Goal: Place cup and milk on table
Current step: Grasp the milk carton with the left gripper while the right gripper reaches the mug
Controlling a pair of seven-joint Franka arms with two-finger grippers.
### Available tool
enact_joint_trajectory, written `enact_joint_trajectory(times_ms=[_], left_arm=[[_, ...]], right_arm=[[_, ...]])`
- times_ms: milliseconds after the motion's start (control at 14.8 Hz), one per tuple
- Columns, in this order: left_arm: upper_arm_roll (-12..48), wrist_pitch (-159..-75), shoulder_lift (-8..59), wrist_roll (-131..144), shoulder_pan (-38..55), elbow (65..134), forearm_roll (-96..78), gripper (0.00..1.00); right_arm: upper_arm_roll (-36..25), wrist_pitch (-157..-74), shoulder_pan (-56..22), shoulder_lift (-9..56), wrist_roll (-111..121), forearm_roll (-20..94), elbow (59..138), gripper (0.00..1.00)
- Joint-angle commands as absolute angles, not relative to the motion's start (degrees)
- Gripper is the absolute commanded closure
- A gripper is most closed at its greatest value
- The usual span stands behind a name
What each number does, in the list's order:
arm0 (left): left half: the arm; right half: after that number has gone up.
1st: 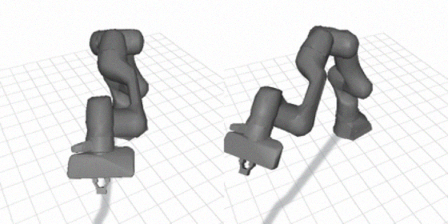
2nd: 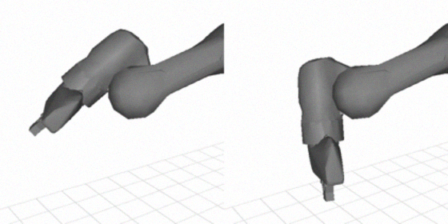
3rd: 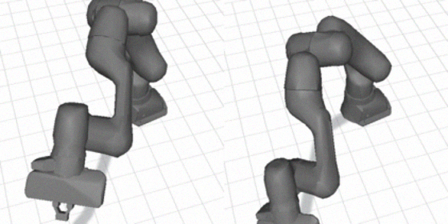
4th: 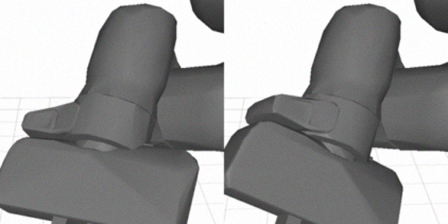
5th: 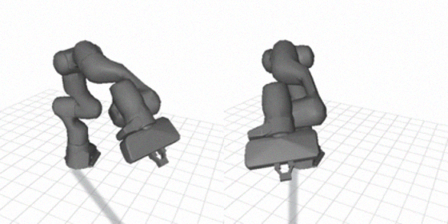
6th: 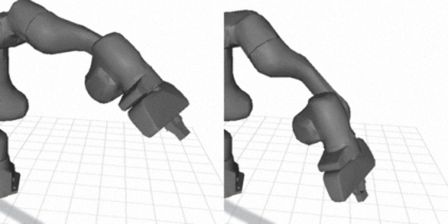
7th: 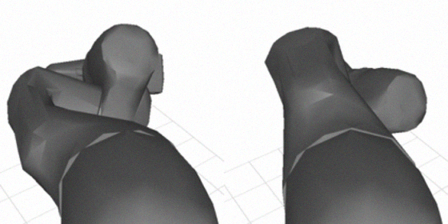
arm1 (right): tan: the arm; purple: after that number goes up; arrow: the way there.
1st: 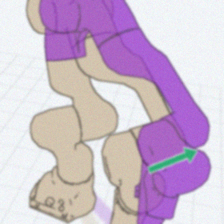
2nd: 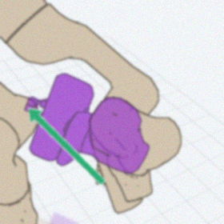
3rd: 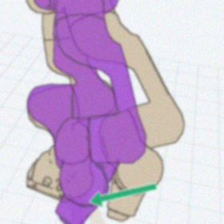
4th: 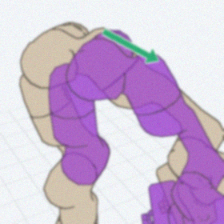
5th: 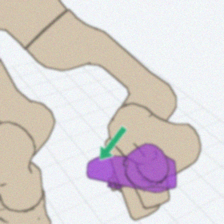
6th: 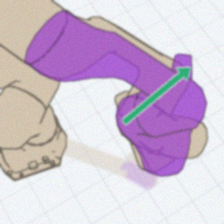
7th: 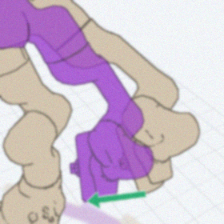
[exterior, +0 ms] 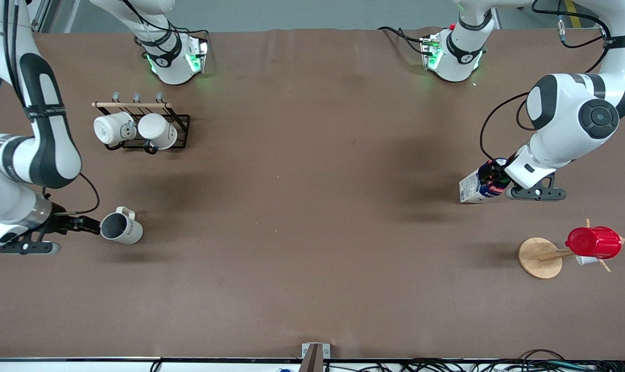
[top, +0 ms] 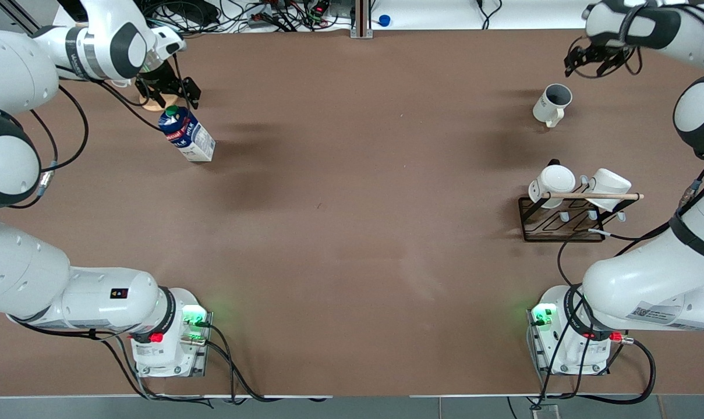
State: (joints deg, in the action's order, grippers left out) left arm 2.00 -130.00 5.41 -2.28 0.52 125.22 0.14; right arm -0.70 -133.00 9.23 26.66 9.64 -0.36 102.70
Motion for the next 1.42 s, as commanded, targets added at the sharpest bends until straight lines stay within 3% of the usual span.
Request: enact_joint_trajectory(times_ms=[0,203,271,474,677,812,1083,1354], left_arm=[[2.02,-131.22,4.92,-3.69,-0.09,126.21,0.0,0.0],[2.11,-131.31,4.83,-3.69,-0.09,127.61,0.0,0.0],[2.02,-131.31,4.83,-3.69,-0.09,127.97,-0.09,0.0],[2.02,-131.22,4.83,-3.78,-0.18,127.88,0.0,0.0],[2.02,-131.22,4.75,-3.69,-0.18,127.44,0.0,0.0],[2.02,-131.31,4.66,-3.78,-0.18,127.35,0.0,0.03],[2.02,-131.4,4.83,-3.78,-0.18,127.44,-0.09,0.03],[2.02,-133.24,5.36,-3.78,-0.35,127.53,0.0,0.04]], right_arm=[[-0.35,-140.94,9.49,25.05,10.9,0.0,110.28,0.0],[-0.35,-143.08,9.75,26.8,10.99,-0.7,110.57,0.04],[-0.35,-143.78,9.76,27.42,10.99,-1.05,110.65,0.11],[-0.35,-143.53,9.49,28.12,10.99,-1.32,110.74,0.5],[-0.26,-143.0,9.32,29.09,10.2,-1.32,110.39,1.0],[-0.35,-142.21,9.67,29.0,10.63,-1.32,108.38,1.0],[0.09,-126.78,8.44,28.48,4.95,-0.88,98.29,1.0],[0.09,-113.93,0.38,28.3,-9.8,-0.88,89.57,1.0]])
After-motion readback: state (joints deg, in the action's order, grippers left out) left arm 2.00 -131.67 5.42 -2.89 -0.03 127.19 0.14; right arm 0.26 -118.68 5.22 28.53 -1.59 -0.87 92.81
